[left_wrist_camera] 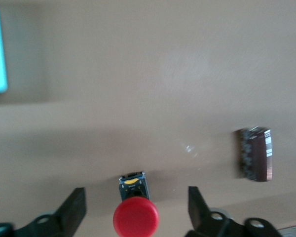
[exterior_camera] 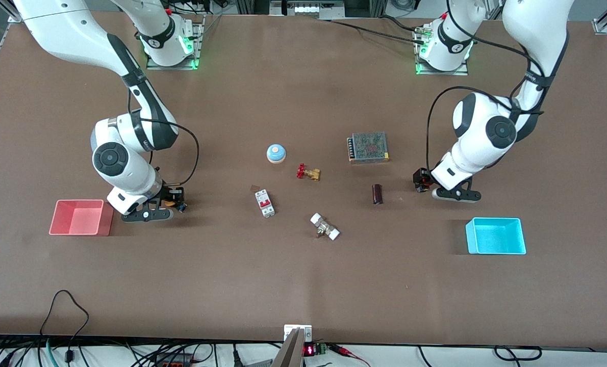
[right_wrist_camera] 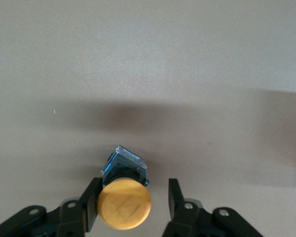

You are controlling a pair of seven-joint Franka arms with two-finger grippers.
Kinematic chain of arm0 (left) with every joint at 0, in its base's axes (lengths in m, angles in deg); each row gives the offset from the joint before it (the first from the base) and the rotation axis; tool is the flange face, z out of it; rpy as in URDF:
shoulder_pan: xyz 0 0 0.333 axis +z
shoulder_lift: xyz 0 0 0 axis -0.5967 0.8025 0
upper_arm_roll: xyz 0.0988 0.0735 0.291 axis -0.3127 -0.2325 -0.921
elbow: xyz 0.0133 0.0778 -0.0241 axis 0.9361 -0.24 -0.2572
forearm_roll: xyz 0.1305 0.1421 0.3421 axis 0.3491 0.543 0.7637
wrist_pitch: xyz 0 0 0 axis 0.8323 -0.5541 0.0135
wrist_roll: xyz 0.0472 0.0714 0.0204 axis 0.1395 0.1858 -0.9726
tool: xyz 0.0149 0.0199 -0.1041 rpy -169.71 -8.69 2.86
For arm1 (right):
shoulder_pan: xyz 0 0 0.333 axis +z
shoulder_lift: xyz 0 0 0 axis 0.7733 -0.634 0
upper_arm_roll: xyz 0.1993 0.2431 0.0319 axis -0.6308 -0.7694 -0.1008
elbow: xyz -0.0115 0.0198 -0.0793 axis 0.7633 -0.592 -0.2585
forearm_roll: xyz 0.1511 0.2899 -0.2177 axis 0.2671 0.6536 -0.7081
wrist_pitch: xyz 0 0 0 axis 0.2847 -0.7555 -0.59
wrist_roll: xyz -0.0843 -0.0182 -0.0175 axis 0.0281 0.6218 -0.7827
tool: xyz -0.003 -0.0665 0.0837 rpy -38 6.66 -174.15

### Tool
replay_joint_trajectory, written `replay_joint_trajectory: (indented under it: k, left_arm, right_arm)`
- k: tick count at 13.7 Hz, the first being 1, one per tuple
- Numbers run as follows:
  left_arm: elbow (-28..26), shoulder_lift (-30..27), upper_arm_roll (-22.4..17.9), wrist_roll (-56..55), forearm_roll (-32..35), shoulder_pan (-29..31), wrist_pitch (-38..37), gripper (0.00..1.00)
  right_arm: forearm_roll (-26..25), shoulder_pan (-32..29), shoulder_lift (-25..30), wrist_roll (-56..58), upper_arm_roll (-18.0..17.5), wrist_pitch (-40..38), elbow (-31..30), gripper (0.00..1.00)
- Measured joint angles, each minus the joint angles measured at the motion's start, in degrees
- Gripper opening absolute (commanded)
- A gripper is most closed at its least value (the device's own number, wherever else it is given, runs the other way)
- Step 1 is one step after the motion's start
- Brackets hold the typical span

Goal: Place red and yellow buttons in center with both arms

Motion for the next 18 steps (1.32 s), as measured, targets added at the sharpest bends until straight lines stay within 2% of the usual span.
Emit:
replay_joint_trajectory:
  k: [2,4,6,11,14,18]
  left_arm:
    - [2.8,-3.3,-0.1,0.0,0.0,0.2,-4.3,1.0]
    - [7.2,-6.2,-0.6,0.0,0.0,1.3,-11.3,1.0]
    - [13.4,-7.9,-3.0,0.0,0.0,2.6,-19.7,1.0]
    - [26.6,-8.3,-7.8,0.2,0.0,3.5,-33.7,1.0]
    - [33.2,-8.4,-8.2,0.2,0.0,3.5,-43.0,1.0]
    - [39.6,-8.6,-8.5,0.2,0.7,4.5,-51.2,1.0]
  right_arm:
    - [0.0,0.0,0.0,-0.2,0.0,0.1,0.0,0.74]
    - [0.0,0.0,0.0,-0.4,0.0,0.1,0.0,0.91]
    - [0.0,0.0,0.0,-0.6,0.0,0.3,0.1,0.99]
    - [0.5,0.1,0.8,-0.8,0.0,0.8,1.8,1.0]
    - [7.4,0.1,8.1,-0.8,0.0,-5.5,4.3,1.0]
    - [13.0,-1.7,23.6,-0.9,0.4,-24.8,8.7,1.0]
